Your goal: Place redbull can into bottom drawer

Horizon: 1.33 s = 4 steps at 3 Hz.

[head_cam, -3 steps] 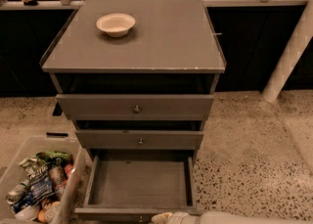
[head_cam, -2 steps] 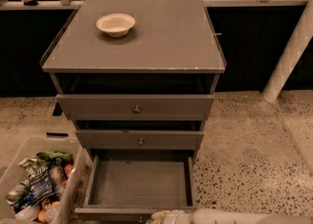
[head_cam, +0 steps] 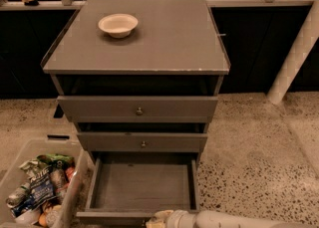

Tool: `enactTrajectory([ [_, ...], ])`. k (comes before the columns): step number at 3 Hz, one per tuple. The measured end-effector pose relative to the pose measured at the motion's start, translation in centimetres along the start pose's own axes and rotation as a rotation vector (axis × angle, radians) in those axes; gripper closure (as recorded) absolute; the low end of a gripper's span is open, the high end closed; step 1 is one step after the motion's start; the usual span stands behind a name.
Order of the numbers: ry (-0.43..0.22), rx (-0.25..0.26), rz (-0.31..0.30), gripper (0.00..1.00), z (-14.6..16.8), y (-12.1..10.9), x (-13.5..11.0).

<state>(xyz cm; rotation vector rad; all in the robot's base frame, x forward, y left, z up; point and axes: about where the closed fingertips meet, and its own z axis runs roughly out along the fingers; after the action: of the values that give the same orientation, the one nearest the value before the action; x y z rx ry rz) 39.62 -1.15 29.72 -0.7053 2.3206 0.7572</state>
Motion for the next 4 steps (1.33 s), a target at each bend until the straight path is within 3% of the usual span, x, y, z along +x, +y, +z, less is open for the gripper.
enactTrajectory([
  [1,-0.038,0.021,-0.043,1.00,-2.6,1.2,-4.7],
  [2,-0.086,0.041,-0.160,1.00,-5.2,-1.1,-10.2],
  [3,-0.128,0.047,-0.167,1.00,-5.5,-2.8,-13.2],
  [4,-0.128,0.048,-0.166,1.00,-5.5,-2.8,-13.2],
])
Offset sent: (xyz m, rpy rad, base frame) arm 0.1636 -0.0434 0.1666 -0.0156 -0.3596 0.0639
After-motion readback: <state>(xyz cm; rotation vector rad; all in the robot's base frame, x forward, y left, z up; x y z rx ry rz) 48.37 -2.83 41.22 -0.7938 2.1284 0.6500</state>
